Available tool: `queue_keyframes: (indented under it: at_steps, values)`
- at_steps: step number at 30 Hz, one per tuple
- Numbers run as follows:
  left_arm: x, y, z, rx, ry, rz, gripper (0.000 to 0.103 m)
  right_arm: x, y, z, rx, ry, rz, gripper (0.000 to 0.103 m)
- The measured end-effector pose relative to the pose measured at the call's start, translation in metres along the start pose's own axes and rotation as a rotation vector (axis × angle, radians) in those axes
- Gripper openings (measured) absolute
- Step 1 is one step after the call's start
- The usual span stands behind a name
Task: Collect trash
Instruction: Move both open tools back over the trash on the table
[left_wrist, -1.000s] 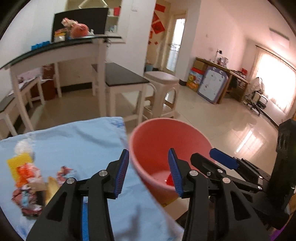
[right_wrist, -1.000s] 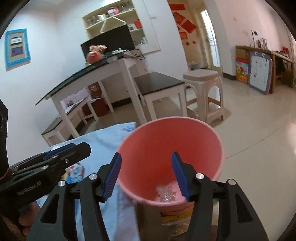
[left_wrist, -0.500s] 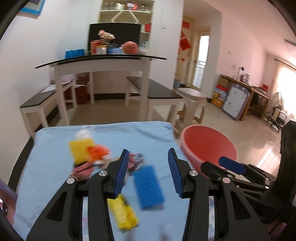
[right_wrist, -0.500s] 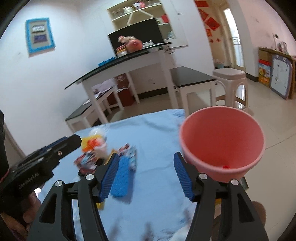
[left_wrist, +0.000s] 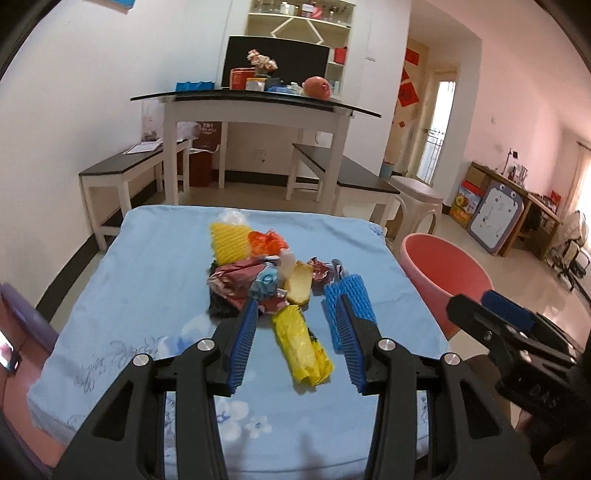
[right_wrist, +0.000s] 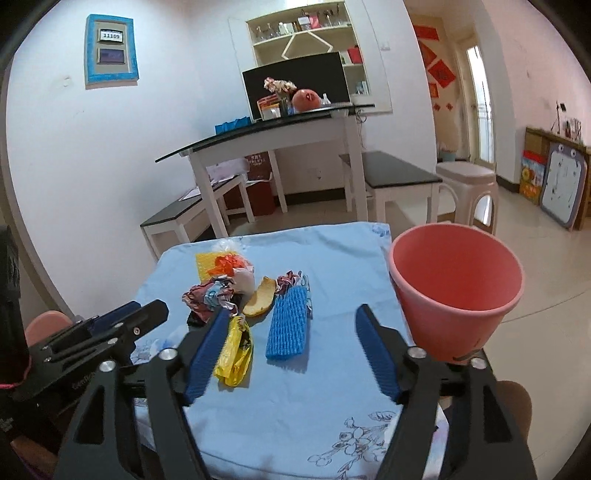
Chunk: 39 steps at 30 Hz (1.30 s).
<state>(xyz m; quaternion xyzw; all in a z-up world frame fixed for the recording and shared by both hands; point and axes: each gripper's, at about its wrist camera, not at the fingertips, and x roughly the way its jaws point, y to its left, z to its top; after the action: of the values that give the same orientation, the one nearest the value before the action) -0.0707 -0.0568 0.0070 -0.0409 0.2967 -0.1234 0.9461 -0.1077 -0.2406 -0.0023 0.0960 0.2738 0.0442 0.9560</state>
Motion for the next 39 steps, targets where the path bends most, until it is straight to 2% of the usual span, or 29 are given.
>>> queue_keyframes:
  at_steps: [3, 8, 15, 19, 23, 26, 29, 34, 37, 39]
  values:
    - [-0.007, 0.007, -0.004, -0.021, -0.004, 0.016, 0.044, -0.007, 0.002, -0.003, 0.006, -0.016, -0.031, 0.082]
    - [-0.016, 0.018, -0.005, -0.031, -0.018, 0.013, 0.044, -0.013, 0.007, -0.006, 0.029, -0.037, -0.034, 0.09]
    - [-0.013, 0.03, -0.009, -0.071, -0.008, -0.003, 0.044, -0.001, 0.015, -0.007, 0.006, 0.011, -0.026, 0.09]
    - [-0.004, 0.034, -0.011, -0.09, 0.021, -0.078, 0.044, 0.014, 0.013, -0.008, 0.012, 0.059, -0.01, 0.09]
    - [0.005, 0.031, -0.012, -0.089, 0.032, -0.052, 0.044, 0.028, 0.012, -0.007, -0.005, 0.089, 0.004, 0.08]
    - [0.016, 0.031, -0.01, -0.084, 0.048, -0.039, 0.044, 0.04, 0.014, -0.005, -0.039, 0.11, 0.019, 0.079]
    - [0.029, 0.041, -0.004, -0.089, 0.068, -0.04, 0.044, 0.053, 0.012, -0.001, -0.061, 0.114, -0.002, 0.078]
    - [0.049, 0.067, 0.023, -0.073, 0.047, 0.018, 0.044, 0.07, -0.005, 0.012, -0.053, 0.112, -0.006, 0.076]
    - [0.072, 0.078, 0.04, -0.064, 0.055, 0.037, 0.044, 0.081, -0.012, 0.018, -0.066, 0.122, 0.002, 0.069]
    - [0.092, 0.085, 0.05, -0.071, 0.082, 0.019, 0.044, 0.088, -0.015, 0.02, -0.078, 0.135, 0.01, 0.062]
